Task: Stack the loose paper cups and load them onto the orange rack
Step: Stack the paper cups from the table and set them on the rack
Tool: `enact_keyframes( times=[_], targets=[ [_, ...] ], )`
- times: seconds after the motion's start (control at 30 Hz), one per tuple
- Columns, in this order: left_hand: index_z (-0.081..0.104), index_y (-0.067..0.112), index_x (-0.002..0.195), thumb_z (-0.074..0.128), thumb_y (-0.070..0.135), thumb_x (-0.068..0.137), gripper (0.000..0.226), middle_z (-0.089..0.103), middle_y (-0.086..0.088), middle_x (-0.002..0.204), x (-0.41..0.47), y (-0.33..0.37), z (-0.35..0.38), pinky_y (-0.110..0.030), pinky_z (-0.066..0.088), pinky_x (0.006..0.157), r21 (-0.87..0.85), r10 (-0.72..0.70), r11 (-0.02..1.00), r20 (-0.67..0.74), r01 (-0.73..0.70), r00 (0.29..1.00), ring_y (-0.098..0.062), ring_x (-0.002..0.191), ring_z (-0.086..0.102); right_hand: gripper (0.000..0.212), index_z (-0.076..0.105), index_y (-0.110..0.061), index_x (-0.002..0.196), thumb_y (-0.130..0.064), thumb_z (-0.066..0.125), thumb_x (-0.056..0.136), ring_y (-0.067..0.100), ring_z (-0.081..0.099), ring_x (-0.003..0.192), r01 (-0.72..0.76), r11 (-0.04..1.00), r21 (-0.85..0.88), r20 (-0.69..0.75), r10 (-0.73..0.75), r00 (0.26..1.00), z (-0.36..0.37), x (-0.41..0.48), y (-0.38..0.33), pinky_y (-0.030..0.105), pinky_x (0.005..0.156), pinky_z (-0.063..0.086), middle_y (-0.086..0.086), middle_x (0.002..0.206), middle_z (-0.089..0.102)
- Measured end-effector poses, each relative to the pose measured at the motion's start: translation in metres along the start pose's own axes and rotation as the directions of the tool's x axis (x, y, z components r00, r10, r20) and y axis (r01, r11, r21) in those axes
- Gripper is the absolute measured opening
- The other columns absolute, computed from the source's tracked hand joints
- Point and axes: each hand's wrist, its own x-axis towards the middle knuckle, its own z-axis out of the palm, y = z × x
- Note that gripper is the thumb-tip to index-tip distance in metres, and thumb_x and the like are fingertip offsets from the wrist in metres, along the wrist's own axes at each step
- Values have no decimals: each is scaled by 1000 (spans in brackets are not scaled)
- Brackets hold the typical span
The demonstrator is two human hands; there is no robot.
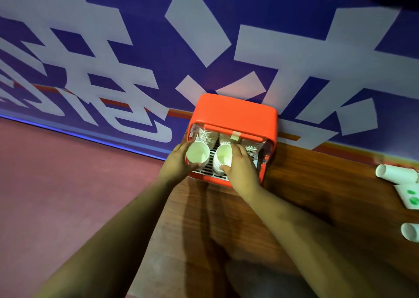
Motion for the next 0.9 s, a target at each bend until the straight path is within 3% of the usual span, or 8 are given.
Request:
enact_keyframes(
  times=[0.17, 0.3, 0.4, 0.5, 0.57, 0.7, 0.9],
  targets=[
    [33, 20, 152, 78, 26, 83, 83, 43, -6, 151, 5, 6, 4, -36, 41, 104, 12, -10, 1000, 7, 10, 1000, -26, 133, 46, 73, 46, -11, 135, -20, 82, 72, 28, 52, 121, 0, 998, 59, 28, -2, 1000, 7, 5, 1, 37, 98, 45, 2, 138, 46],
    [29, 19, 153, 78, 29, 82, 87, 44, -5, 150, 3, 10, 3, -24, 34, 96, -6, -19, 1000, 8, 19, 1000, -23, 133, 44, 76, 44, -8, 135, -22, 83, 71, 30, 52, 121, -25, 996, 81, 37, 22, 999, 9, 2, 1, 39, 97, 46, 5, 139, 45],
    [32, 16, 150, 80, 32, 77, 88, 46, -7, 144, -4, 10, -3, -31, 37, 103, -49, -59, 997, 0, 59, 998, -23, 133, 44, 79, 43, -6, 136, -28, 81, 71, 32, 51, 122, -31, 998, 54, 34, 29, 999, 2, -3, 4, 41, 100, 45, 10, 136, 46],
    [40, 14, 142, 76, 26, 81, 72, 50, -8, 134, -16, 14, -8, -39, 42, 103, -22, -63, 998, -28, 62, 998, -24, 126, 45, 72, 41, -8, 139, -36, 72, 80, 31, 50, 123, -27, 999, -23, 42, 28, 999, -11, -16, 12, 40, 102, 42, 10, 136, 46],
    [44, 10, 138, 72, 25, 85, 62, 50, -9, 129, -27, 15, -8, -37, 42, 100, -3, -99, 995, -38, 99, 994, -25, 124, 45, 66, 42, -8, 138, -39, 66, 85, 31, 49, 124, -38, 998, -40, 46, 40, 998, -20, -28, 22, 41, 103, 42, 10, 137, 44],
    [50, 8, 131, 71, 25, 85, 53, 47, -4, 113, -58, 28, -3, -40, 45, 98, -8, -162, 987, -51, 162, 985, -29, 114, 54, 60, 40, -12, 140, -41, 58, 91, 31, 50, 123, -145, 988, -58, 35, 147, 989, -48, -64, 55, 42, 100, 45, 11, 140, 41],
    [58, 8, 123, 67, 24, 86, 41, 59, -9, 121, -103, 75, 28, -28, 44, 88, 81, -95, 992, -20, 96, 995, -24, 103, 59, 62, 40, -12, 143, -47, 54, 93, 29, 48, 127, -291, 955, -62, -29, 289, 957, -106, -129, 127, 42, 102, 45, 11, 146, 38]
  ],
)
